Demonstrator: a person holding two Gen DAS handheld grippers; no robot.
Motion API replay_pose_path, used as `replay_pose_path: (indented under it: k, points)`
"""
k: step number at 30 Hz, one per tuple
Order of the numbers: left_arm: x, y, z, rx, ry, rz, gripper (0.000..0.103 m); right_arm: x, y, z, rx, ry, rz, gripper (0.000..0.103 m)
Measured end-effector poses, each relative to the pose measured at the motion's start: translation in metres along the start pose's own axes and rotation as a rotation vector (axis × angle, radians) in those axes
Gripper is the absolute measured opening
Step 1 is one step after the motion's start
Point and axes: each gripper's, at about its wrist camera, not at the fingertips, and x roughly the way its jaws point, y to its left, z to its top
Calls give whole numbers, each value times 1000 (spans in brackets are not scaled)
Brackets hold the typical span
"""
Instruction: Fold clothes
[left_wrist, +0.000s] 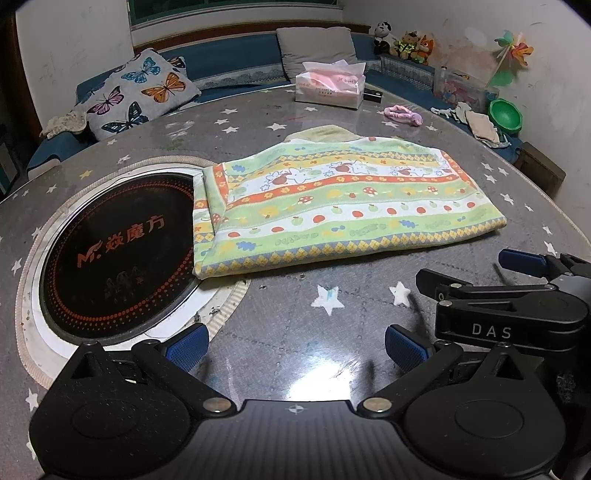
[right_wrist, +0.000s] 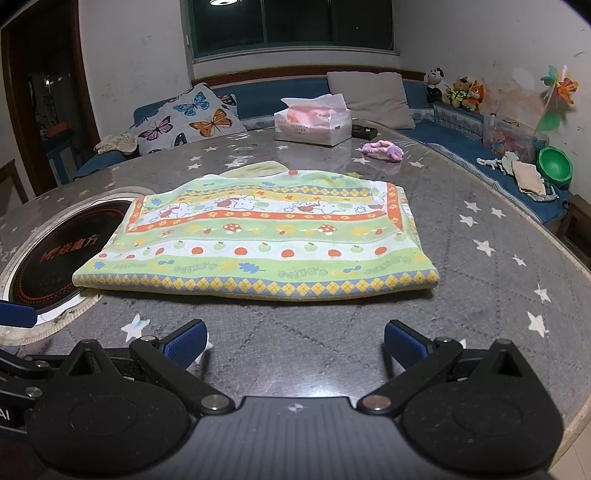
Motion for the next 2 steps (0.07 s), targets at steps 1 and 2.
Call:
replay_pose_path:
  k: [1,2]
  points:
    - [0,0,0,0,1,-1,103,0,0,0,0,0,0,103]
    - [0,0,0,0,1,-2,103,0,0,0,0,0,0,103]
